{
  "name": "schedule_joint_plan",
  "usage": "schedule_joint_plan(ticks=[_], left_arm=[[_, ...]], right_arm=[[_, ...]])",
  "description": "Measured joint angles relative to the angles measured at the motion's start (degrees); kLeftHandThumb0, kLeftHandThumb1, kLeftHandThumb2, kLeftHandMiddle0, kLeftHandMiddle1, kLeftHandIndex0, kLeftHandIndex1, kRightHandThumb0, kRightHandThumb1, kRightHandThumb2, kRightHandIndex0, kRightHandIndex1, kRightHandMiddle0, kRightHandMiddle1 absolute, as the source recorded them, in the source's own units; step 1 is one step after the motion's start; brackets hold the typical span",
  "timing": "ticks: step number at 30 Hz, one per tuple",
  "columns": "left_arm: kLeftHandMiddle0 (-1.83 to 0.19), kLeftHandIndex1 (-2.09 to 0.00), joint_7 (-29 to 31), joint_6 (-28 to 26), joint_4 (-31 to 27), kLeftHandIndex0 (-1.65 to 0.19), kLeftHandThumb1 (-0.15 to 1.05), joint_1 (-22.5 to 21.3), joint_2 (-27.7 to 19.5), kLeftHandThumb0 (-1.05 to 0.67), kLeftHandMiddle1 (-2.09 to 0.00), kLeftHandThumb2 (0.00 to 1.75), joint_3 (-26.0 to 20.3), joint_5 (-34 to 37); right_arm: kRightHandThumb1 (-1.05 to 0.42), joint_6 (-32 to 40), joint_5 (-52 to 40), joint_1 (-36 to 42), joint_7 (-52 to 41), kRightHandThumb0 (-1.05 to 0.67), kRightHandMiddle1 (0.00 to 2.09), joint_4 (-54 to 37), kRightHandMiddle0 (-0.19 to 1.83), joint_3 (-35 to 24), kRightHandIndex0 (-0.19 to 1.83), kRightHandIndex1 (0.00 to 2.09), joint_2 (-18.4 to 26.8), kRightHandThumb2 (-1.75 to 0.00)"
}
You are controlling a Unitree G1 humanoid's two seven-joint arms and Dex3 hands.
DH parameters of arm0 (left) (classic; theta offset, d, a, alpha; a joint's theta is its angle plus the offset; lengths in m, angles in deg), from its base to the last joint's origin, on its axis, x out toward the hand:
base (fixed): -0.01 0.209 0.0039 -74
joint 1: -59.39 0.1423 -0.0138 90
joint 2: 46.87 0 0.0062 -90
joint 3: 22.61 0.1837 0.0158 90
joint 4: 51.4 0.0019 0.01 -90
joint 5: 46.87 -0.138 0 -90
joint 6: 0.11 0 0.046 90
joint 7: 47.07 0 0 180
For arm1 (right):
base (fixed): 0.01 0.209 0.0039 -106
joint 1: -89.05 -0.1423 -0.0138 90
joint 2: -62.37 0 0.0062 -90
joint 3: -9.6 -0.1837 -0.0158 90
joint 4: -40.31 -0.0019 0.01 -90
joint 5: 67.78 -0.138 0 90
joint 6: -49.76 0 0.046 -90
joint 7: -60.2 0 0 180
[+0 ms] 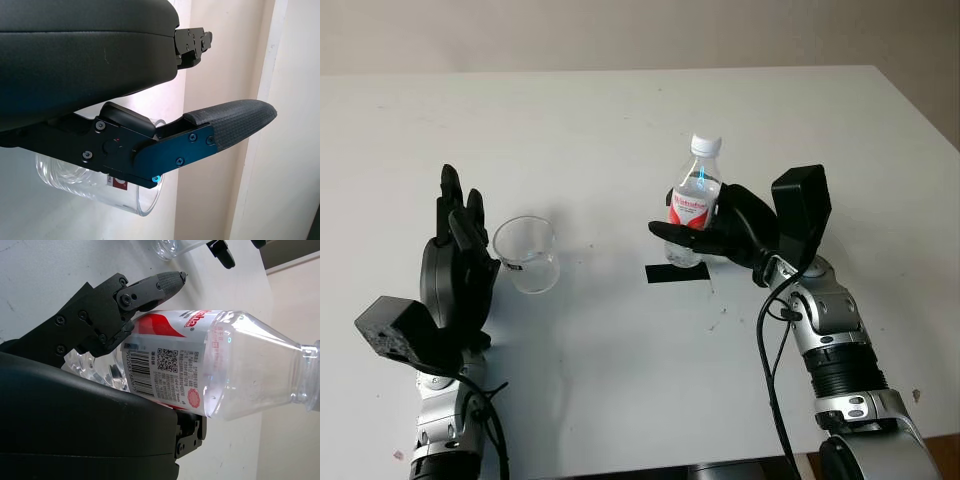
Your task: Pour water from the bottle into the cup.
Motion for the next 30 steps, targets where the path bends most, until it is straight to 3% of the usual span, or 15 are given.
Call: schedule_joint_plan(ticks=[17,25,30], left_arm=[[0.19,0.00,0.01,0.01,0.00,0.13,1.05,0.01,-0.02,-0.93,-0.24,0.80,-0.08,0.43],[0.19,0.00,-0.04,-0.21,0.00,0.13,1.05,0.03,-0.04,-0.94,-0.22,0.79,-0.09,0.56],[0.19,0.00,-0.14,-0.22,0.00,0.12,1.05,0.03,-0.05,-0.93,-0.22,0.79,-0.10,0.56]], right_arm=[[-1.05,-4.25,3.30,1.79,0.33,-0.43,2.09,-2.16,0.34,2.64,1.04,2.09,0.06,-0.34],[-1.05,-4.23,5.53,2.35,-0.17,-0.48,2.09,-2.86,0.22,4.23,0.76,2.09,0.31,-0.30],[-1.05,-3.80,6.12,2.35,-0.62,-0.48,2.09,-2.95,0.20,4.47,0.69,2.09,0.52,-0.30]])
